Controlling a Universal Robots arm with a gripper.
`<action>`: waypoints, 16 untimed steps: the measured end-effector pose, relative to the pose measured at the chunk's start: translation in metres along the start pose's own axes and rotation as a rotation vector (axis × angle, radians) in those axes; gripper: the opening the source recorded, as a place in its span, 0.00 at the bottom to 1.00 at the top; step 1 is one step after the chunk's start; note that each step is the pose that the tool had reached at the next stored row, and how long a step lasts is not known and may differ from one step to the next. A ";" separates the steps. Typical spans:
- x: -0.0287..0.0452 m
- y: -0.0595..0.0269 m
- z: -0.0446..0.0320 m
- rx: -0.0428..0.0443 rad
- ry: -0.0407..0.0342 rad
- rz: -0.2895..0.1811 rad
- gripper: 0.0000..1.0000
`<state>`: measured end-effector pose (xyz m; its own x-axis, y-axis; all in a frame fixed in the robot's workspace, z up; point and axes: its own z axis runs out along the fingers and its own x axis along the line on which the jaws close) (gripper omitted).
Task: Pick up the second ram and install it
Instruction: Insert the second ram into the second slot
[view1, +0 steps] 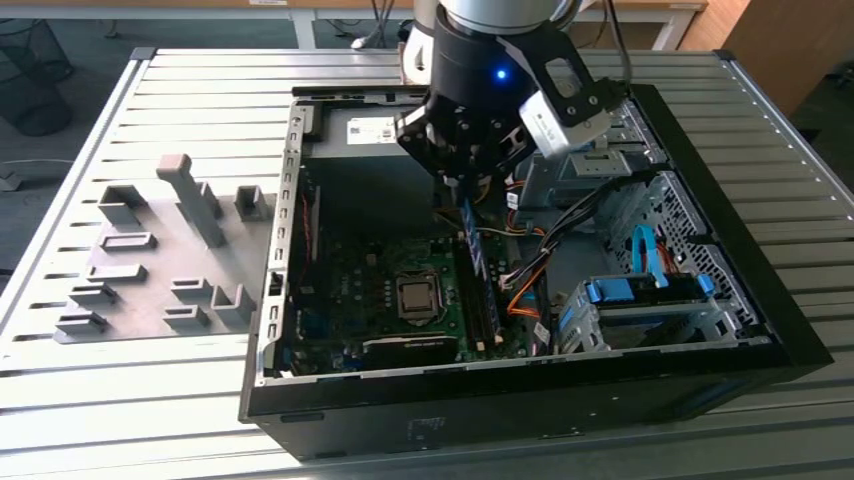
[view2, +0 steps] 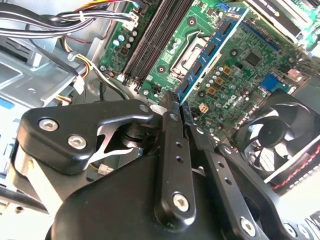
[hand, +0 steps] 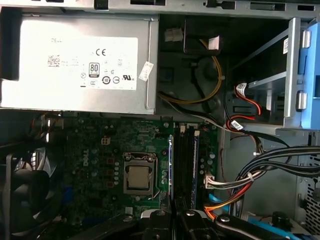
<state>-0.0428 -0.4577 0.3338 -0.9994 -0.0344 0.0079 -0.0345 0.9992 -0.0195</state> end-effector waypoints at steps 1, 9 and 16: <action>0.0000 0.0000 0.0018 -0.0001 0.0000 0.000 0.14; -0.0019 0.0002 0.0157 -0.0001 -0.0001 0.000 0.14; -0.0019 0.0003 0.0172 0.0000 0.0000 0.000 0.14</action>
<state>-0.0410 -0.4578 0.3166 -0.9994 -0.0343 0.0079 -0.0345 0.9992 -0.0194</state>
